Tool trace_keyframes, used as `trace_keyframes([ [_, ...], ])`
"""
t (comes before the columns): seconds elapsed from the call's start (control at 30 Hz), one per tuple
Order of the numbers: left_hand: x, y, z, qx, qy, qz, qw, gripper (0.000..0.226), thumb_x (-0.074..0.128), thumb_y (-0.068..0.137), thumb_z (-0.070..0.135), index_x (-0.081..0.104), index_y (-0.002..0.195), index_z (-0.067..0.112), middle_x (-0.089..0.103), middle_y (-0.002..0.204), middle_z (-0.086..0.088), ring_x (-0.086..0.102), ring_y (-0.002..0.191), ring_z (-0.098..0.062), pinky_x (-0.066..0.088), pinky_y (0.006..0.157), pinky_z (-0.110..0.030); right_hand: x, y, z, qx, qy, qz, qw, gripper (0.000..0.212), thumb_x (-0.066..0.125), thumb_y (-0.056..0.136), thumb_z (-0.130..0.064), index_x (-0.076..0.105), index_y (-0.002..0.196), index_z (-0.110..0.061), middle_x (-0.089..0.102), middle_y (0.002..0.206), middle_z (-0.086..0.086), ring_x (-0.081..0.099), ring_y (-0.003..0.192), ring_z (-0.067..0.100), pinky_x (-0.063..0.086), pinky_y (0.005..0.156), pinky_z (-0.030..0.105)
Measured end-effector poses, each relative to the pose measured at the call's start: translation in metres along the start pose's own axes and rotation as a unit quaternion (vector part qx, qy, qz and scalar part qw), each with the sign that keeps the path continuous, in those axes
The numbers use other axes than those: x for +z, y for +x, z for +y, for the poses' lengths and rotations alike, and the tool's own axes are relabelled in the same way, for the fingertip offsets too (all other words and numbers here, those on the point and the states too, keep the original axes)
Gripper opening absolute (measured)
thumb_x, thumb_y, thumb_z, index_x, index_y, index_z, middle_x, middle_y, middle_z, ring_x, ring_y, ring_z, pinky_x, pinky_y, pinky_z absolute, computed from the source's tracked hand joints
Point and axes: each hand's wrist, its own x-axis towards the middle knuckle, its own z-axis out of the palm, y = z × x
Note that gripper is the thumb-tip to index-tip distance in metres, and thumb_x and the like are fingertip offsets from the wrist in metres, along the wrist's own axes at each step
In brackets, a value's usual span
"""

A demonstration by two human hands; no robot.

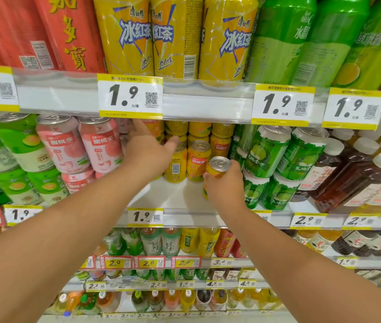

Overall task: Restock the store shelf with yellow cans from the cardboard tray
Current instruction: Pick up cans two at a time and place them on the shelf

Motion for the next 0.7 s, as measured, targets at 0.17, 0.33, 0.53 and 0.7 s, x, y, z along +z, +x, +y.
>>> trace_keyframes([
  [0.17,-0.002,-0.045,-0.049,0.168,0.131,-0.099,0.972,0.077,0.054,0.088,0.060,0.029,0.150,0.023,0.035,0.156,-0.007,0.026,0.147,-0.032,0.025,0.119,-0.046,0.003,0.001,-0.003,0.004,-0.008,0.015,1.000,0.076,0.078,0.077,-0.031,0.039,0.140,-0.013,0.055,0.135,0.009,0.057,0.121,0.030,0.051,0.098,0.048],
  [0.33,-0.004,-0.052,-0.089,0.220,0.213,-0.170,0.937,0.074,0.051,0.092,0.059,0.022,0.156,0.036,0.010,0.167,-0.002,0.001,0.154,-0.022,0.008,0.124,-0.041,0.008,0.005,-0.007,0.003,-0.019,0.035,0.999,0.080,0.079,0.079,-0.030,0.035,0.144,-0.013,0.054,0.136,0.012,0.057,0.122,0.034,0.051,0.097,0.050],
  [0.53,-0.006,-0.056,-0.099,0.239,0.261,-0.200,0.914,0.075,0.039,0.093,0.067,0.009,0.157,0.040,0.000,0.167,0.007,-0.005,0.154,-0.015,0.004,0.123,-0.037,0.011,0.012,-0.010,0.014,-0.029,0.067,0.997,0.073,0.077,0.083,-0.022,0.033,0.140,-0.010,0.052,0.134,0.018,0.056,0.120,0.037,0.049,0.099,0.048],
  [0.7,-0.006,-0.058,-0.103,0.245,0.239,-0.213,0.915,0.075,0.040,0.093,0.065,0.011,0.157,0.039,-0.001,0.167,0.008,-0.005,0.154,-0.013,0.008,0.125,-0.039,0.013,0.016,-0.014,0.002,-0.044,0.076,0.996,0.073,0.073,0.088,-0.018,0.031,0.145,-0.005,0.041,0.146,0.019,0.045,0.133,0.035,0.042,0.107,0.042],
])
